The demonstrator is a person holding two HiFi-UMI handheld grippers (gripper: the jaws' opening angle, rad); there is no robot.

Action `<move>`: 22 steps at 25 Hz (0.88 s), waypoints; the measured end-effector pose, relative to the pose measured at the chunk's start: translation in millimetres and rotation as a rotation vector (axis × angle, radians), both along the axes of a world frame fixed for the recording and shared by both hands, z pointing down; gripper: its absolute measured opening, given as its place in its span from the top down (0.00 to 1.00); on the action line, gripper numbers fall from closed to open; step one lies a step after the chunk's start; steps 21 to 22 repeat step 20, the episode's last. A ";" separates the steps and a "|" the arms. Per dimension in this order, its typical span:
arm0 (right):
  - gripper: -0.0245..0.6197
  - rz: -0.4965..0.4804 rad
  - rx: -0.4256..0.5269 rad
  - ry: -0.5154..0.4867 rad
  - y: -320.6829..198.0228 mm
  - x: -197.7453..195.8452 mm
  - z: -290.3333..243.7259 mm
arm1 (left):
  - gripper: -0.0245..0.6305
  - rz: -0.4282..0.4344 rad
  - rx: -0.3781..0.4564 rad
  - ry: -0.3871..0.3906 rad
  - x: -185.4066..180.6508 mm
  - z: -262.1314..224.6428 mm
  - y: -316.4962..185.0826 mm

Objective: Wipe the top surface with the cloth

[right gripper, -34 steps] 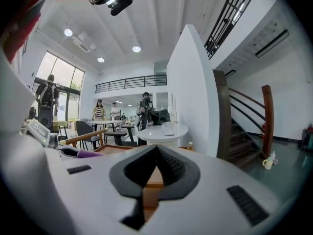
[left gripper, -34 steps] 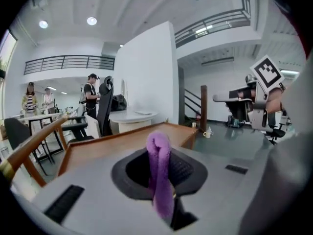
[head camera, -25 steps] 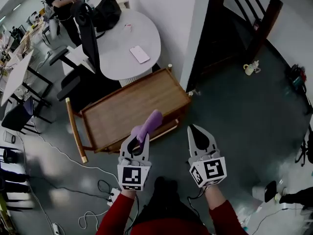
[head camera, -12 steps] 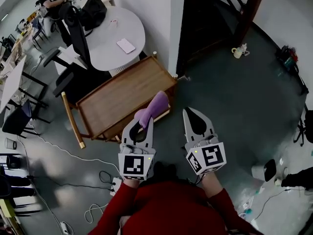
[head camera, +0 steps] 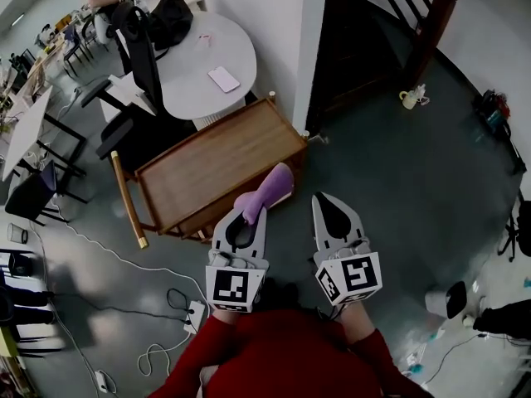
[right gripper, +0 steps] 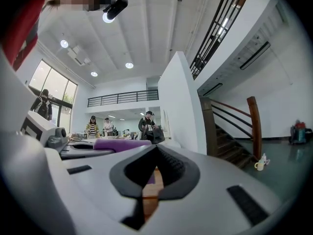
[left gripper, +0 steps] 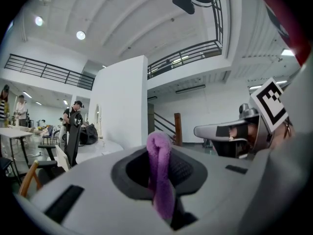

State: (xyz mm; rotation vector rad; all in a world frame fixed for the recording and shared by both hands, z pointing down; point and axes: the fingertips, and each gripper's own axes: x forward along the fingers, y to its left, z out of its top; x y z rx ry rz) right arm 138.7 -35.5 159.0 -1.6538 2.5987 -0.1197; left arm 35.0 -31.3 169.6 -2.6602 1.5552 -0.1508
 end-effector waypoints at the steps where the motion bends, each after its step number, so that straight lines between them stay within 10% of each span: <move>1: 0.94 -0.002 -0.002 0.003 -0.1 -1.2 0.1 | 0.88 -0.004 0.002 0.008 -0.9 -0.9 0.1; 22: 0.94 -0.005 -0.022 0.017 6.2 -11.7 9.2 | 0.88 0.004 -0.013 -0.009 -6.9 4.5 5.0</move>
